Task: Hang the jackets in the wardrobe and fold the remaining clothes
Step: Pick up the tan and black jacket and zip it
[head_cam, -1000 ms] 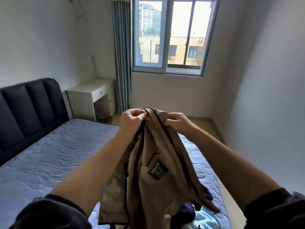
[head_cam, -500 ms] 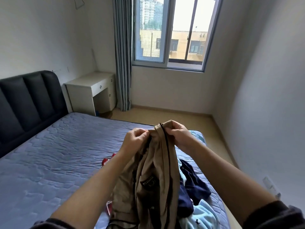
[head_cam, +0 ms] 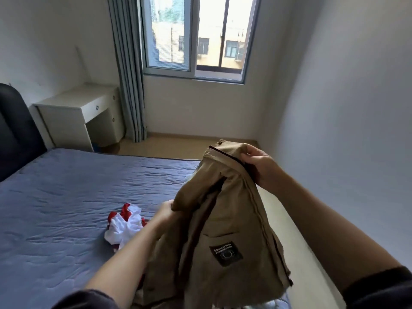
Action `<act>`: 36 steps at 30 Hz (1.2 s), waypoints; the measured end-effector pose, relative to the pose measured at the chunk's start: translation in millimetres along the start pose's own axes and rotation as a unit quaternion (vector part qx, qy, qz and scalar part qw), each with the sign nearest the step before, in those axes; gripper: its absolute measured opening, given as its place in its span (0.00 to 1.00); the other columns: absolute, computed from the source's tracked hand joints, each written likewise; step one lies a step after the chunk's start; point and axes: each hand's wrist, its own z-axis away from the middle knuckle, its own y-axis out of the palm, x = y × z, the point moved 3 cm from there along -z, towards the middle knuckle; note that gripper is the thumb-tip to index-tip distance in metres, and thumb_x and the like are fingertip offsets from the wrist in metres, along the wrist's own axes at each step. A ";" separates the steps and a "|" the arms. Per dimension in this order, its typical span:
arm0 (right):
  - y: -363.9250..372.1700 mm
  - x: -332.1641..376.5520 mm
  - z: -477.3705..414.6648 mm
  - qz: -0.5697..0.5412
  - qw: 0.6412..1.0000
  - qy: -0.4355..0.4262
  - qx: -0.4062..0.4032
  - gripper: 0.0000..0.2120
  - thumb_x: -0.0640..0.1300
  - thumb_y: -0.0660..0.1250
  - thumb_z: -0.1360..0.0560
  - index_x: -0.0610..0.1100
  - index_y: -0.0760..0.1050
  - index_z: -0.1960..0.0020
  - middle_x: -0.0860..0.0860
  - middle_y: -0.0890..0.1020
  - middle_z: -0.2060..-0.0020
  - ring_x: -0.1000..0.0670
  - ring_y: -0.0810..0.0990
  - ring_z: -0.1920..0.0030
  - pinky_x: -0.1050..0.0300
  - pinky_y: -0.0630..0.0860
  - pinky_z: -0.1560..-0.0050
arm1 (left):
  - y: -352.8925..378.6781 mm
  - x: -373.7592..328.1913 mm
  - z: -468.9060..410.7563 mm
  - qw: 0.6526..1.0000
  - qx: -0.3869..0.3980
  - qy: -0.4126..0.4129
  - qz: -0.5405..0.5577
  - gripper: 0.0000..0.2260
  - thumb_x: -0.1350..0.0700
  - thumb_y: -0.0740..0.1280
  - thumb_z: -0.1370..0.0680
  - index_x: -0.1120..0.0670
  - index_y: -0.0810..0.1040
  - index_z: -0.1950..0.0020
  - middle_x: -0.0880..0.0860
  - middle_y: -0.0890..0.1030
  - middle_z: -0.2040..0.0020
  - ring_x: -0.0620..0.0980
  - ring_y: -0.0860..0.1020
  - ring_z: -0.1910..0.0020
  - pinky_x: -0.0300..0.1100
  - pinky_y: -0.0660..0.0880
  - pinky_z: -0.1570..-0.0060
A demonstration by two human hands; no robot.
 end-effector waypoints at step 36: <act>-52.2 14.4 -2.9 0.637 0.708 -0.112 -0.283 0.11 0.38 0.61 0.30 0.49 0.74 0.50 0.46 0.82 0.59 0.39 0.79 0.56 0.54 0.73 0.55 | -105.9 -33.4 2.7 0.968 -0.245 -0.037 -0.034 0.17 0.59 0.57 0.21 0.64 0.74 0.67 0.64 0.80 0.66 0.59 0.80 0.70 0.48 0.78 0.63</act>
